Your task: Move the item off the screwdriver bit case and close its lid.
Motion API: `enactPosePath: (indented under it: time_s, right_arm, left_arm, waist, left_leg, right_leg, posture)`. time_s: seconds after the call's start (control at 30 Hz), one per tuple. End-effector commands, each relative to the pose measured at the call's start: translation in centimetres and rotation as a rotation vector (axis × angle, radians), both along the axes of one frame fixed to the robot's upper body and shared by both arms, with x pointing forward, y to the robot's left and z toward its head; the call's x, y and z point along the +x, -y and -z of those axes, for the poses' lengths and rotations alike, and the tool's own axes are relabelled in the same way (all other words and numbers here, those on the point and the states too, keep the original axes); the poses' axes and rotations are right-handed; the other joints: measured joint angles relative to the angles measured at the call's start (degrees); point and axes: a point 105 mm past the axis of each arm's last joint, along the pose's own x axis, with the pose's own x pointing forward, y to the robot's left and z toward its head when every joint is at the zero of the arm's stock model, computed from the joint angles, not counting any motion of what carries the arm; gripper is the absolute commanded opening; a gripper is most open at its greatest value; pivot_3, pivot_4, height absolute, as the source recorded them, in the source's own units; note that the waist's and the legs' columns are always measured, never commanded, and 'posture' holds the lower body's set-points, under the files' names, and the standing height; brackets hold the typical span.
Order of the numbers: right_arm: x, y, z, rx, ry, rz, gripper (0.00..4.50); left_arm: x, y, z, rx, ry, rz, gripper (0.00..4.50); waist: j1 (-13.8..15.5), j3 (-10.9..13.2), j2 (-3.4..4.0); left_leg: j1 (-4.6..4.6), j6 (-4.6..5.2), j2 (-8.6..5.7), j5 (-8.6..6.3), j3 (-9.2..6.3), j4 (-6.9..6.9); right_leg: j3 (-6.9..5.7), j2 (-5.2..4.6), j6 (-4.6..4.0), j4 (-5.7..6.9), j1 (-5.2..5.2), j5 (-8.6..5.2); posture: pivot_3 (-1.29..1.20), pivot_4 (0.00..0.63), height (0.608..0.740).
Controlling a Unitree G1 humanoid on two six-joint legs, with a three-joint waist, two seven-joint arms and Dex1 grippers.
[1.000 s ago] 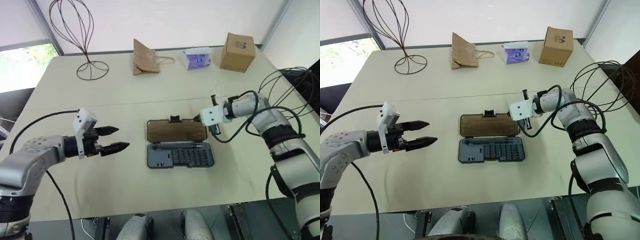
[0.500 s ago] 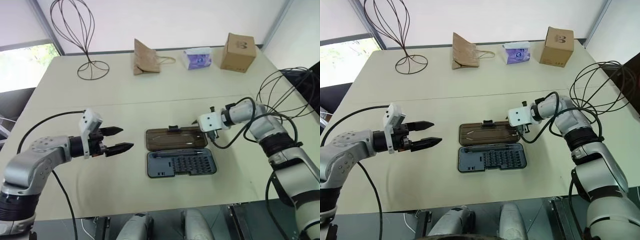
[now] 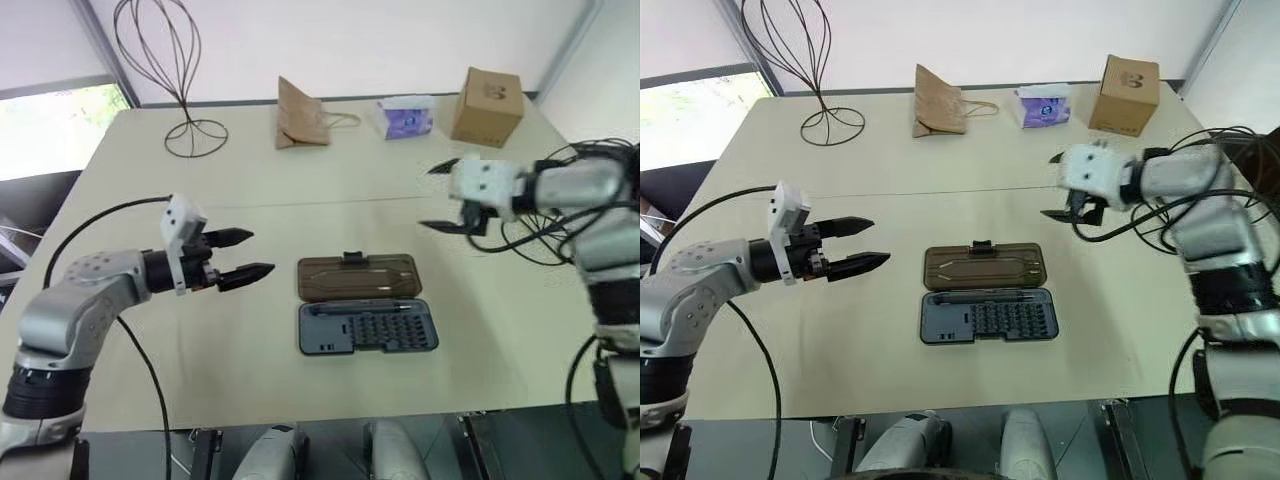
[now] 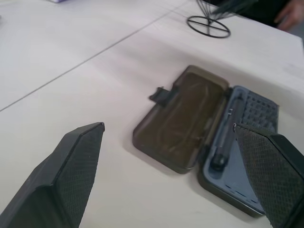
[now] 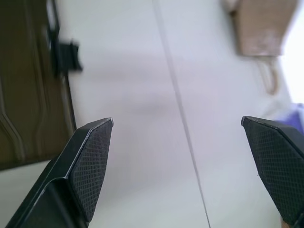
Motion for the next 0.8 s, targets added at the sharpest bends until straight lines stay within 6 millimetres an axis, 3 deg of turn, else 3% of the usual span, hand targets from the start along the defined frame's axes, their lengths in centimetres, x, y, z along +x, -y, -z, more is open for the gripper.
enactPosePath:
  time_s: [0.03,0.1,0.3,0.5,0.63,0.8]
  right_arm:
    - [-1.9,-1.3,-0.4,0.136,-0.027,0.013,4.5]
    - [-2.4,-1.8,0.6,0.169,-0.05,0.031,4.5]
    - [-2.9,-2.6,3.6,0.15,-0.104,0.066,4.5]
    - [-2.0,-2.8,6.3,0.074,-0.131,0.073,4.5]
    - [-1.3,-3.2,6.8,0.093,-0.136,0.067,4.5]
    - [0.5,-3.7,6.7,0.126,-0.13,0.071,4.5]
  left_arm:
    - [-1.5,2.4,0.2,0.015,0.001,0.164,3.97]
    - [-2.1,3.4,1.3,0.035,-0.016,0.23,3.22]
    - [-3.1,5.4,4.1,0.135,0.001,0.395,0.05]
    - [-2.2,6.2,6.9,0.18,0.006,0.407,0.05]
    - [-2.3,6.5,8.7,0.217,0.005,0.434,0.05]
    - [-3.1,6.0,12.2,0.402,0.067,0.513,0.05]
  waist:
    - [-0.07,0.0,0.0]
    - [-0.2,0.0,0.0]
    - [-0.15,0.01,0.01]
    - [-0.06,0.01,-0.01]
    - [-0.19,0.01,-0.01]
    - [-0.2,0.0,-0.02]
  left_leg:
    - [-0.01,0.0,0.0,0.0,0.06,0.04]
    - [0.01,0.0,0.0,0.0,0.09,0.06]
    - [0.02,0.0,0.05,0.0,0.21,0.05]
    - [0.02,0.01,0.04,0.0,0.23,0.06]
    - [0.02,0.0,0.04,0.0,0.23,0.06]
    - [0.08,0.0,0.04,0.0,0.23,0.06]
  right_leg:
    - [0.02,-0.01,0.0,0.0,0.0,0.0]
    - [0.04,-0.01,0.0,-0.01,0.02,0.0]
    - [0.07,-0.01,0.0,-0.01,-0.04,0.0]
    - [0.06,-0.01,0.01,-0.02,-0.02,0.0]
    - [0.06,-0.01,0.01,-0.01,-0.04,0.0]
    - [0.06,-0.01,0.01,-0.01,0.0,0.0]
  posture:
    - [0.0,0.15,0.74]
    - [0.0,0.15,0.74]
    - [0.0,0.15,0.74]
    - [0.0,0.15,0.74]
    - [0.0,0.15,0.74]
    - [0.0,0.15,0.74]
